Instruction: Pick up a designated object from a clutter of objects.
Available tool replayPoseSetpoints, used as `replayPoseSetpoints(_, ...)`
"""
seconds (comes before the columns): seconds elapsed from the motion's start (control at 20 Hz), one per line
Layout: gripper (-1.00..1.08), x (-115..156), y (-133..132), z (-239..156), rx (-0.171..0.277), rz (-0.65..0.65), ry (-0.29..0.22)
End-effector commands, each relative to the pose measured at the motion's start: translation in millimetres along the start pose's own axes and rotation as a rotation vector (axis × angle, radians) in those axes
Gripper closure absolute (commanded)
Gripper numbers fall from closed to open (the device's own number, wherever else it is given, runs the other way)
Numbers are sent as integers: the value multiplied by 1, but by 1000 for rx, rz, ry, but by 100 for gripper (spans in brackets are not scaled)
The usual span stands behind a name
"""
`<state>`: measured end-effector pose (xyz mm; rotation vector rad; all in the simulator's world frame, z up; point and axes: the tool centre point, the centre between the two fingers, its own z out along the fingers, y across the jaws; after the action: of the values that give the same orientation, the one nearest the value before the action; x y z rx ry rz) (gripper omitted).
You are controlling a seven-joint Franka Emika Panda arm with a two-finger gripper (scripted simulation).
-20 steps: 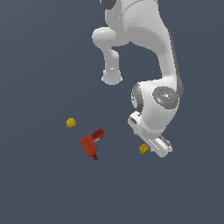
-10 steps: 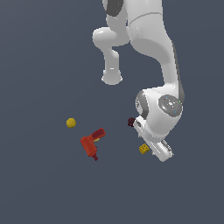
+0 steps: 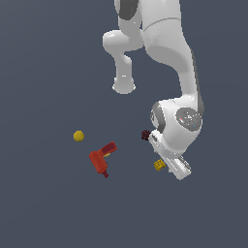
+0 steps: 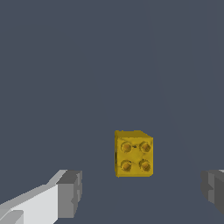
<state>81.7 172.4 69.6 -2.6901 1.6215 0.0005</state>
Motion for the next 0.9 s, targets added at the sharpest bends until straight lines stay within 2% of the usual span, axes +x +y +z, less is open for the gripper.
replayPoseSetpoints(0.0, -92, 0, 0, 7, -1, 1, 0)
replayPoseSetpoints(0.35, -92, 0, 1, 41, -1, 4, 0)
replayPoseSetpoints(0.6, -92, 0, 0, 48, 0, 4, 0)
replayPoseSetpoints(0.65, 108, 0, 0, 48, 0, 4, 0)
replayPoseSetpoints(0.85, 108, 0, 0, 48, 0, 4, 0)
